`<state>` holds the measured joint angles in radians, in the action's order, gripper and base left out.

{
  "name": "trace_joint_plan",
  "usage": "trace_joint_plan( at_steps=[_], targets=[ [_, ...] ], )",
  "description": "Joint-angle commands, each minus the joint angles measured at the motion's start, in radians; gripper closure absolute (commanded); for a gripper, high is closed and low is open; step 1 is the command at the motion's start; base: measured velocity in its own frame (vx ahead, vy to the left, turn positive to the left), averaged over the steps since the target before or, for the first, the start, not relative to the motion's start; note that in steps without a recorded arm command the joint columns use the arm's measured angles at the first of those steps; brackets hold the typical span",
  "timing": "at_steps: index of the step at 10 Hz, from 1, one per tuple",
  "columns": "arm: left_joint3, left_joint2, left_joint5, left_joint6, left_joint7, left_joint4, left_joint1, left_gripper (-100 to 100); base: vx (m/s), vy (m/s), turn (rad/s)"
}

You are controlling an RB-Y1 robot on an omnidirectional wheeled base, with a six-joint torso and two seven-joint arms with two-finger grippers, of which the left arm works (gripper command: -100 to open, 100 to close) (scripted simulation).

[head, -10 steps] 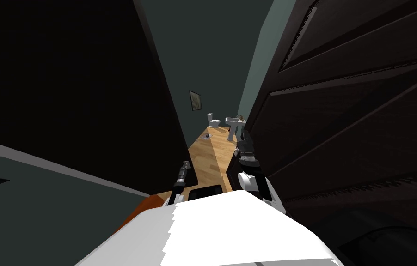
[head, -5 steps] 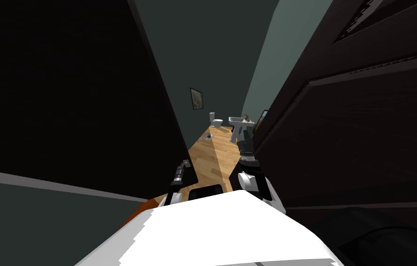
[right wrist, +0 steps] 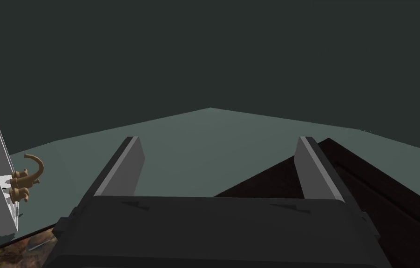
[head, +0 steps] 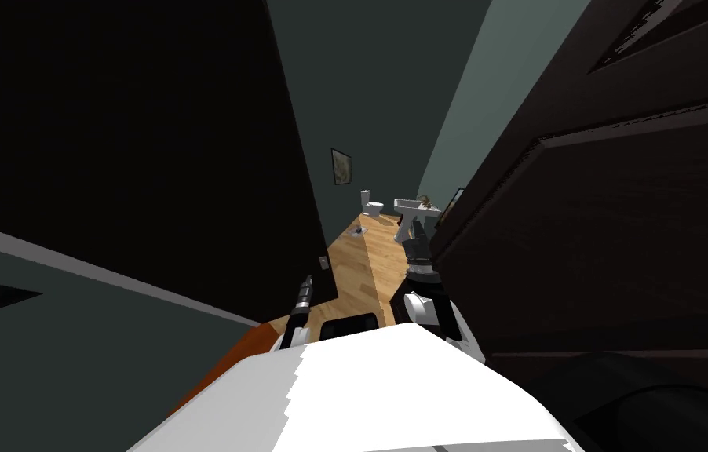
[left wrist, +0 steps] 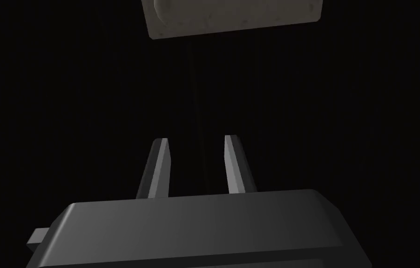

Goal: Push the door open

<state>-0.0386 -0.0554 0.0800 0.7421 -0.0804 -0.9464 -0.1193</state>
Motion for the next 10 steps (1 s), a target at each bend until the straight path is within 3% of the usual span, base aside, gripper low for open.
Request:
trace_joint_plan(
  at_steps=[1,5,6,7,10],
  targets=[
    [-0.006,0.033,0.001,0.001,-0.015,0.000,-0.004,-100,-0.233,-0.046,0.112],
    [-0.013,0.102,0.002,-0.005,-0.030,-0.011,-0.010,-100,-0.129,-0.079,0.044],
    [-0.010,0.091,0.003,-0.006,-0.029,-0.006,-0.004,-100,-0.021,-0.058,0.011],
    [-0.007,0.063,0.004,-0.003,-0.029,-0.002,-0.001,-100,0.111,0.047,-0.010],
    [-0.001,0.035,0.006,0.004,-0.029,0.008,0.005,-100,0.224,0.072,-0.023]
  ],
)
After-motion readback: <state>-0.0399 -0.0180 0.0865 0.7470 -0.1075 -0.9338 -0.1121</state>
